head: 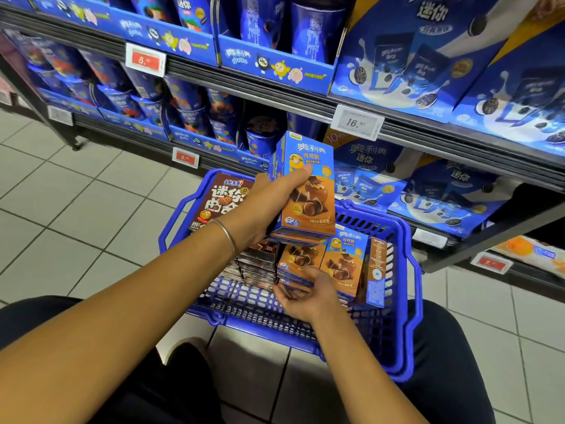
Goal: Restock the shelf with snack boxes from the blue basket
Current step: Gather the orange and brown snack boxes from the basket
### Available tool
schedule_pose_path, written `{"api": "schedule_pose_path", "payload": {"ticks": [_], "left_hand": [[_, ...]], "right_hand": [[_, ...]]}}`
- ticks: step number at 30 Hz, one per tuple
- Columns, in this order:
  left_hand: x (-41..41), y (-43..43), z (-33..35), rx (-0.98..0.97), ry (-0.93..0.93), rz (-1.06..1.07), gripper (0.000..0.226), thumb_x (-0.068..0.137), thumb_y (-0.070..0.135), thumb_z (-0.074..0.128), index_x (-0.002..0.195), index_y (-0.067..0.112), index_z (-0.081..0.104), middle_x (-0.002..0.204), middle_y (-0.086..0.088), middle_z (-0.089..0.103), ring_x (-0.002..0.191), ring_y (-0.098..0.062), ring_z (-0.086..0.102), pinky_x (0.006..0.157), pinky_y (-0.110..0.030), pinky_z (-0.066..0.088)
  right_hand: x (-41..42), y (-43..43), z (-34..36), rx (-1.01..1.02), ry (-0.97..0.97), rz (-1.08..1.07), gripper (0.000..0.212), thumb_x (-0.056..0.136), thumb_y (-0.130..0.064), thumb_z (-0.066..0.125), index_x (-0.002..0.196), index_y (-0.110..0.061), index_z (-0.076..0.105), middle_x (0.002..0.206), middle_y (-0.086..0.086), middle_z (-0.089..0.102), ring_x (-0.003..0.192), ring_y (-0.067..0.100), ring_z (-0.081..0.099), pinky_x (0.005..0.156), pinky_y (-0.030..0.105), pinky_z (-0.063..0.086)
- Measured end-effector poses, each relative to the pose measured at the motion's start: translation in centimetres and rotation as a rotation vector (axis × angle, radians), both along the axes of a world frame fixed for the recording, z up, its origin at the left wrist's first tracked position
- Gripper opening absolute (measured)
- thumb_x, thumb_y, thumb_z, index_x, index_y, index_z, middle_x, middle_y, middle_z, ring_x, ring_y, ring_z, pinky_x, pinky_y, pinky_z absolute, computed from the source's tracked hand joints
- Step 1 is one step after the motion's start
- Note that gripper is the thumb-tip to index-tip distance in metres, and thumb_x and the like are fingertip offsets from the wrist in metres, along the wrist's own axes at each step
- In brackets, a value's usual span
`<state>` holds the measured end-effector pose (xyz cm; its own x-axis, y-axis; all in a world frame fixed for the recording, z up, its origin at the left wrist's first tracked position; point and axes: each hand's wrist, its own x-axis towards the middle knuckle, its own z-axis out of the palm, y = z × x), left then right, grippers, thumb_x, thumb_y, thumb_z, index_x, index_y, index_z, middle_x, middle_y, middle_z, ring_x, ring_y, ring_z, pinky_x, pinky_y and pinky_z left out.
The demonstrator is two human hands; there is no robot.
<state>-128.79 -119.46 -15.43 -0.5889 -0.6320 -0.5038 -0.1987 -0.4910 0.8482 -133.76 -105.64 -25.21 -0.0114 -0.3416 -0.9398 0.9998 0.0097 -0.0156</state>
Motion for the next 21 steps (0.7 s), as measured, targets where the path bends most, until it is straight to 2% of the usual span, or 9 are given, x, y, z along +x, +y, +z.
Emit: {"api": "schedule_pose_path", "payload": {"ticks": [2, 3, 8, 10, 12, 14, 17, 19, 21], "left_hand": [[0.1, 0.0, 0.0, -0.005, -0.012, -0.005, 0.079, 0.086, 0.052, 0.081, 0.148, 0.014, 0.05, 0.115, -0.01, 0.079, 0.097, -0.033, 0.08, 0.093, -0.055, 0.062], [0.1, 0.0, 0.0, -0.004, -0.015, -0.006, 0.079, 0.086, 0.052, 0.081, 0.148, 0.014, 0.05, 0.116, -0.01, 0.079, 0.098, -0.034, 0.079, 0.094, -0.055, 0.062], [0.3, 0.0, 0.2, 0.011, -0.011, -0.024, 0.088, 0.085, 0.054, 0.082, 0.152, 0.01, 0.045, 0.119, -0.014, 0.077, 0.102, -0.037, 0.078, 0.098, -0.057, 0.059], [0.3, 0.0, 0.3, 0.017, -0.006, -0.029, 0.091, 0.085, 0.054, 0.082, 0.153, 0.01, 0.043, 0.118, -0.014, 0.078, 0.101, -0.037, 0.078, 0.096, -0.056, 0.06], [0.3, -0.1, 0.4, 0.009, -0.005, -0.029, 0.087, 0.086, 0.054, 0.081, 0.151, 0.009, 0.045, 0.115, -0.013, 0.079, 0.097, -0.035, 0.079, 0.089, -0.051, 0.064], [0.4, -0.3, 0.6, 0.003, -0.008, -0.027, 0.083, 0.086, 0.054, 0.081, 0.149, 0.01, 0.047, 0.113, -0.012, 0.08, 0.095, -0.033, 0.08, 0.082, -0.046, 0.065], [0.5, -0.9, 0.8, 0.005, 0.0, -0.023, 0.084, 0.085, 0.055, 0.081, 0.148, 0.01, 0.049, 0.115, -0.012, 0.079, 0.098, -0.034, 0.079, 0.089, -0.05, 0.064], [0.7, -1.7, 1.1, -0.004, 0.012, 0.006, 0.083, 0.085, 0.054, 0.082, 0.148, 0.01, 0.05, 0.114, -0.012, 0.08, 0.098, -0.034, 0.079, 0.088, -0.05, 0.064], [0.9, -2.7, 1.3, -0.02, 0.02, 0.045, 0.081, 0.086, 0.051, 0.082, 0.148, 0.01, 0.05, 0.114, -0.012, 0.08, 0.098, -0.033, 0.079, 0.085, -0.047, 0.064]], "right_hand": [[-0.4, -0.2, 0.0, -0.009, -0.044, -0.051, 0.052, 0.089, -0.018, 0.069, 0.129, 0.006, 0.046, 0.132, 0.025, 0.05, 0.121, 0.043, 0.055, 0.095, 0.055, 0.052], [-0.6, -0.4, 0.2, -0.022, -0.066, -0.071, 0.054, 0.088, -0.018, 0.07, 0.13, 0.006, 0.045, 0.129, 0.026, 0.052, 0.118, 0.044, 0.057, 0.098, 0.055, 0.052], [-1.4, -1.3, 0.7, -0.022, -0.058, -0.103, 0.035, 0.086, -0.021, 0.07, 0.107, 0.002, 0.053, 0.115, 0.019, 0.057, 0.095, 0.037, 0.057, 0.098, 0.051, 0.051], [-1.2, -1.6, 0.7, -0.007, -0.029, -0.091, 0.04, 0.086, -0.027, 0.071, 0.109, 0.0, 0.053, 0.113, 0.017, 0.056, 0.096, 0.034, 0.056, 0.099, 0.047, 0.049], [-0.8, -1.6, 0.8, -0.011, -0.001, -0.096, 0.047, 0.086, -0.033, 0.074, 0.116, -0.004, 0.053, 0.109, 0.015, 0.06, 0.101, 0.03, 0.058, 0.092, 0.044, 0.049], [-0.4, -1.5, 1.2, -0.016, 0.054, -0.091, 0.05, 0.084, -0.036, 0.076, 0.118, -0.007, 0.055, 0.105, 0.013, 0.064, 0.094, 0.026, 0.062, 0.085, 0.041, 0.048], [-0.3, -0.9, 1.9, -0.047, 0.193, -0.051, 0.048, 0.085, -0.038, 0.073, 0.122, -0.011, 0.058, 0.114, 0.01, 0.067, 0.094, 0.021, 0.064, 0.084, 0.036, 0.047], [-0.2, -0.3, 2.9, -0.091, 0.281, -0.024, 0.037, 0.087, -0.037, 0.072, 0.115, -0.015, 0.062, 0.121, 0.009, 0.065, 0.097, 0.02, 0.064, 0.082, 0.034, 0.047], [-0.1, 0.0, 3.9, -0.117, 0.386, -0.013, 0.028, 0.088, -0.033, 0.071, 0.111, -0.018, 0.066, 0.119, 0.009, 0.064, 0.099, 0.02, 0.064, 0.079, 0.032, 0.048]]}}
